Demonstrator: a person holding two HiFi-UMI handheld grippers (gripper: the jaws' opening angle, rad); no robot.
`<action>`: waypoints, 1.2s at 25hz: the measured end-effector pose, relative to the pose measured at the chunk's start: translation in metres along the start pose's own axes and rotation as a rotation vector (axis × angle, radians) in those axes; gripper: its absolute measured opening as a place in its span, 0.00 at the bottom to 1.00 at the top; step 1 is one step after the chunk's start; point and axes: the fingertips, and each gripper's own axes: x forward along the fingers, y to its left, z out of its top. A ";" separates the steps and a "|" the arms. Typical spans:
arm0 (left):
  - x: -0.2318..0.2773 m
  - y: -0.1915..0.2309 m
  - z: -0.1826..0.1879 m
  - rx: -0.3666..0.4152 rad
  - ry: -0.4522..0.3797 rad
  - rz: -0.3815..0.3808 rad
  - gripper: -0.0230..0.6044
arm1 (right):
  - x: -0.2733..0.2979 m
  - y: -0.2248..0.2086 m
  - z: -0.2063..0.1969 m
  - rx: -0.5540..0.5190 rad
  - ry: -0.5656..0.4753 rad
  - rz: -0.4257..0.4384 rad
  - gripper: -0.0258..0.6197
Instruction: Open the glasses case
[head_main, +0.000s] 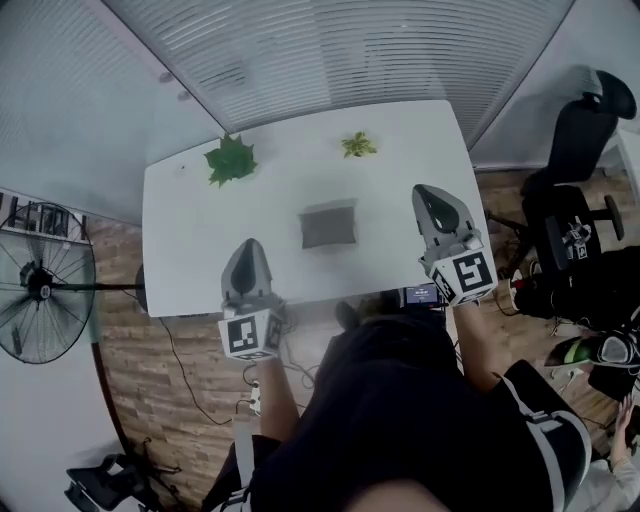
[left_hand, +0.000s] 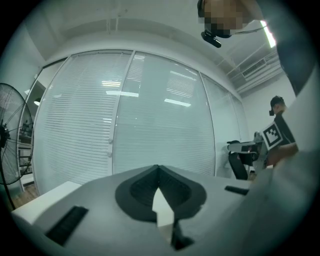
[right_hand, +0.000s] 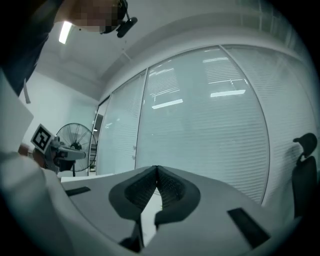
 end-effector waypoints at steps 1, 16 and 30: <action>0.003 0.000 0.002 0.005 -0.003 -0.008 0.04 | -0.009 -0.004 0.010 0.019 -0.025 -0.020 0.06; 0.025 -0.018 0.012 0.021 -0.008 -0.055 0.04 | -0.048 -0.031 0.040 0.056 -0.081 -0.135 0.06; 0.018 -0.023 0.015 0.015 -0.019 -0.049 0.04 | -0.049 -0.029 0.036 0.065 -0.062 -0.123 0.06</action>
